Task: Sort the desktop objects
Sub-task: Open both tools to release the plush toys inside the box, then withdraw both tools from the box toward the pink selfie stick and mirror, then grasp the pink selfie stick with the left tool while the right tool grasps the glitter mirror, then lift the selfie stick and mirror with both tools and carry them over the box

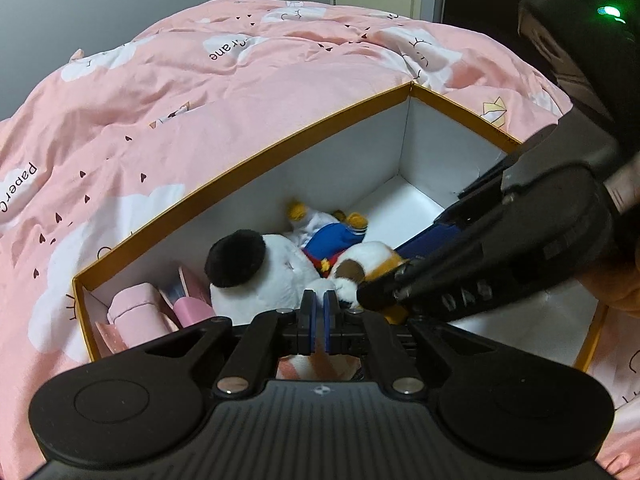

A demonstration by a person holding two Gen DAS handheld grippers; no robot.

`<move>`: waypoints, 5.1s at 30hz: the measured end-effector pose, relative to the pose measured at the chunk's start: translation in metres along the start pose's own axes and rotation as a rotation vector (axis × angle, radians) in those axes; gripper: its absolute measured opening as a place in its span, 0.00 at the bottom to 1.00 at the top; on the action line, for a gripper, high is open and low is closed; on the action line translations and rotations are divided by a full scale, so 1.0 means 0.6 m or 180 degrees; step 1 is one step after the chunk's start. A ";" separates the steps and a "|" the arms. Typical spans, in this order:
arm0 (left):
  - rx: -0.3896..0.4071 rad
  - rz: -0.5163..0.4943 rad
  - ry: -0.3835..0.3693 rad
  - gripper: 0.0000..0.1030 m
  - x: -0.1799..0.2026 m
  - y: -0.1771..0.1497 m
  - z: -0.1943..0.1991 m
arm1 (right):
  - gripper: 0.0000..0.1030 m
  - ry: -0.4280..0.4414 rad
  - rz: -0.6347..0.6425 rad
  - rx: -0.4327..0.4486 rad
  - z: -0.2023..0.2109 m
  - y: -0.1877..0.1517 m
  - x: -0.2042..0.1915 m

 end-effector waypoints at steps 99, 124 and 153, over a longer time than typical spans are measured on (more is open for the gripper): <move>-0.0902 0.0164 0.1028 0.42 -0.314 -0.381 0.061 | 0.24 0.0232 -0.0229 -0.0237 -0.223 -0.011 -0.403; -0.0843 0.1876 -0.0021 0.33 -0.368 -0.381 0.107 | 0.13 0.0184 0.0046 -0.0148 -0.161 -0.030 -0.425; -0.0595 0.1444 0.0380 0.30 -0.342 -0.347 0.106 | 0.13 0.0197 0.0290 0.0051 -0.108 -0.044 -0.428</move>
Point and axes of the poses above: each gripper's, at about its wrist camera, not at the fingertips, and z roughly against the way its jaws point, x to its right, y to its top, the point moved 6 cm from there along -z, roughly the way its jaws point, and after that the axes turned 3 degrees about -x, right-handed, at the moved point
